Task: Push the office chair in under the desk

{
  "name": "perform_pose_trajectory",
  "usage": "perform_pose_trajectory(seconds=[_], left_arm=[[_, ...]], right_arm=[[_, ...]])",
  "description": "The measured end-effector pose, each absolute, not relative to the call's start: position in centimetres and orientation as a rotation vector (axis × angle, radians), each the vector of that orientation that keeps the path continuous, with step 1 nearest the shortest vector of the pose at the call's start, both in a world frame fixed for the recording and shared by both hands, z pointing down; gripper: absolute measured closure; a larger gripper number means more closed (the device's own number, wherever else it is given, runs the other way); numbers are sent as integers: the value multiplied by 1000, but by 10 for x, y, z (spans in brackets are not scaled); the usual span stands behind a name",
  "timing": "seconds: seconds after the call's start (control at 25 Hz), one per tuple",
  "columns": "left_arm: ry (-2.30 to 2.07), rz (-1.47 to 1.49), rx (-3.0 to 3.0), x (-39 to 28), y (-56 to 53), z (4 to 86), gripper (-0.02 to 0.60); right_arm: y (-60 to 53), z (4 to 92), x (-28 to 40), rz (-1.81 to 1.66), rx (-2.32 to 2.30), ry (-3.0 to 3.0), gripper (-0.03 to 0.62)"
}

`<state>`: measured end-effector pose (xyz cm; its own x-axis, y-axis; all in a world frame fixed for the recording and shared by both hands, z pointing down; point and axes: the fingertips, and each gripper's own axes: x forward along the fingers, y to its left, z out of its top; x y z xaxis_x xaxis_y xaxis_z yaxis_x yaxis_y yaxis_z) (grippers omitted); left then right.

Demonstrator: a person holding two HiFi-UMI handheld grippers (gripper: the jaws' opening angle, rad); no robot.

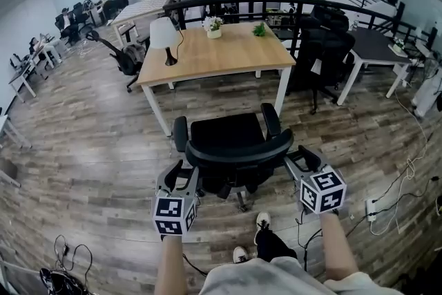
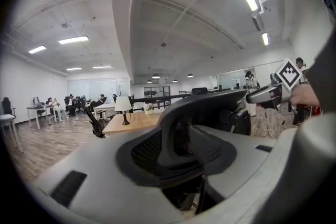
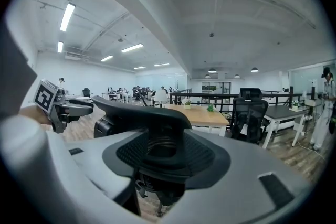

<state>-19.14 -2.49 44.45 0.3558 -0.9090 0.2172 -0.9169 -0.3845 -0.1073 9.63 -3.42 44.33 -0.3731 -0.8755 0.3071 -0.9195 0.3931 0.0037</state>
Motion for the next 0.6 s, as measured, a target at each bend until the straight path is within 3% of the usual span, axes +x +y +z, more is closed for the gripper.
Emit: perform_pose_trajectory(seconds=[0.6], left_arm=[[-1704,405,2509,-193,-84,477,323]], right_arm=[[-96,475,102,210,1508,-2356,326]])
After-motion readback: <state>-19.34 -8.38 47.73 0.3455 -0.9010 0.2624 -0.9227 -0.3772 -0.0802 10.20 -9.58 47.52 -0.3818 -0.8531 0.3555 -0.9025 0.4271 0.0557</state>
